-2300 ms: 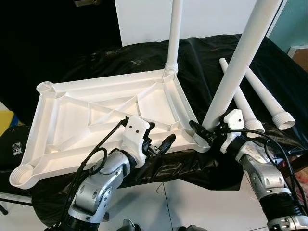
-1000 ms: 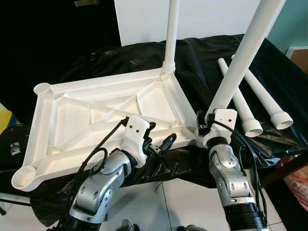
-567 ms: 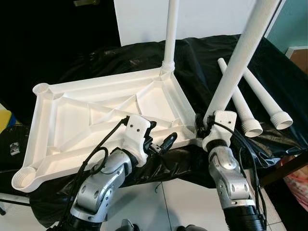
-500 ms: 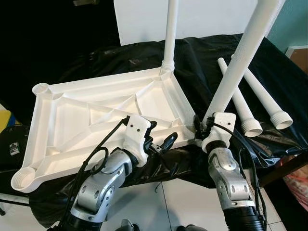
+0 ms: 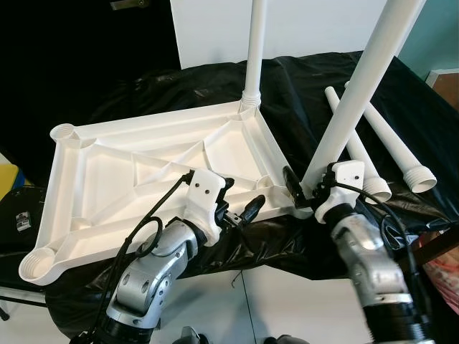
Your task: Building children table
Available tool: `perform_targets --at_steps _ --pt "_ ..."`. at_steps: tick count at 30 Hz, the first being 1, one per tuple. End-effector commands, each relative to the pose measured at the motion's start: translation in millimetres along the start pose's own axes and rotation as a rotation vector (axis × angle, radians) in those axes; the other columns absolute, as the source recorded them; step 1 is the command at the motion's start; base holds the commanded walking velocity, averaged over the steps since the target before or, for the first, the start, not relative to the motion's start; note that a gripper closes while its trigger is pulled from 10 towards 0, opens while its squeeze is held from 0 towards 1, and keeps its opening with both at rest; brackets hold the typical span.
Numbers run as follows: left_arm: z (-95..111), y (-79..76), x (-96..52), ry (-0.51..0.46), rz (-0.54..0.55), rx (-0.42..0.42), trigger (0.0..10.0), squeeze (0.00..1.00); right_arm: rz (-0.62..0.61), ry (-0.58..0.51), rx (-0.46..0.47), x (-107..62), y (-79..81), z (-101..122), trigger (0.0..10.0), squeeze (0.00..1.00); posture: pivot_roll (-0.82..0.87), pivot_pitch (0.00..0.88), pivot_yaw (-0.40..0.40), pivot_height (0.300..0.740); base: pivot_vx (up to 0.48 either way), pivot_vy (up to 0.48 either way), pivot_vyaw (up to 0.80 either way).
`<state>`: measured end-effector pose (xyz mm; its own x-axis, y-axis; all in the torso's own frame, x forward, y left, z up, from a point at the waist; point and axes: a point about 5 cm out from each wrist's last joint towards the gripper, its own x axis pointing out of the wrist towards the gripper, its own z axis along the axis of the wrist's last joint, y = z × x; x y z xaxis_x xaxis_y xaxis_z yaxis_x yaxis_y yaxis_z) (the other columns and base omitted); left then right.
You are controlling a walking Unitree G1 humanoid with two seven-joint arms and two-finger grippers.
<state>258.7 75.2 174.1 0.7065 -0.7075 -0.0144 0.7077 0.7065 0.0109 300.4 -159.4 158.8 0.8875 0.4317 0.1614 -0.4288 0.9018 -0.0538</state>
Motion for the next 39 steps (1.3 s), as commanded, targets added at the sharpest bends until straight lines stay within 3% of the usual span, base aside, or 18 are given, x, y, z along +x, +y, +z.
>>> perform_targets --at_steps 1,14,15,16,29,30,31,32,39 --pt "-2 -2.4 1.2 0.013 -0.039 0.021 10.0 0.00 0.079 0.018 0.017 0.0 2.3 -6 10.0 0.00 -0.04 0.060 -0.003 0.740 0.000 0.000 0.00" --pt "-12 -11.5 -0.8 0.080 -0.101 0.070 10.0 0.00 0.179 0.076 -0.037 6.0 -10.8 -16 9.6 0.00 -0.02 0.067 0.003 0.740 0.000 0.000 0.00" --pt "-13 -12.4 -1.5 0.086 -0.107 0.074 10.0 0.00 0.189 0.079 -0.038 5.8 -11.8 -17 7.3 0.00 -0.02 0.074 0.004 0.740 0.000 0.000 0.00" --pt "-13 -13.2 -2.0 0.090 -0.111 0.078 10.0 0.00 0.205 0.080 -0.041 5.6 -13.9 -19 0.0 0.00 -0.02 0.074 0.004 0.740 0.000 0.000 0.00" --pt "-12 -13.4 -3.3 0.093 -0.103 0.079 10.0 0.00 0.196 0.090 -0.029 0.4 -15.6 -25 0.0 0.00 -0.02 0.097 0.002 0.740 0.000 0.000 0.00" --pt "-13 -13.5 -3.4 0.093 -0.103 0.078 10.0 0.00 0.183 0.093 -0.019 -0.5 -15.8 -26 3.1 0.00 -0.02 0.097 0.002 0.740 0.000 0.000 0.00" --pt "-13 -13.7 -3.5 0.094 -0.102 0.077 10.0 0.00 0.171 0.096 -0.013 -1.2 -15.8 -27 8.6 0.00 -0.02 0.097 0.002 0.740 0.000 0.000 0.00" --pt "-13 -13.8 -3.5 0.093 -0.102 0.075 10.0 0.00 0.161 0.098 -0.010 -1.8 -15.6 -28 10.0 0.00 -0.02 0.102 0.001 0.740 0.000 0.000 0.00" --pt "-13 -14.9 -3.7 0.093 -0.103 0.071 10.0 0.00 0.085 0.111 -0.004 -2.5 -15.6 -32 10.0 0.00 -0.02 0.107 0.001 0.740 0.000 0.000 0.00"
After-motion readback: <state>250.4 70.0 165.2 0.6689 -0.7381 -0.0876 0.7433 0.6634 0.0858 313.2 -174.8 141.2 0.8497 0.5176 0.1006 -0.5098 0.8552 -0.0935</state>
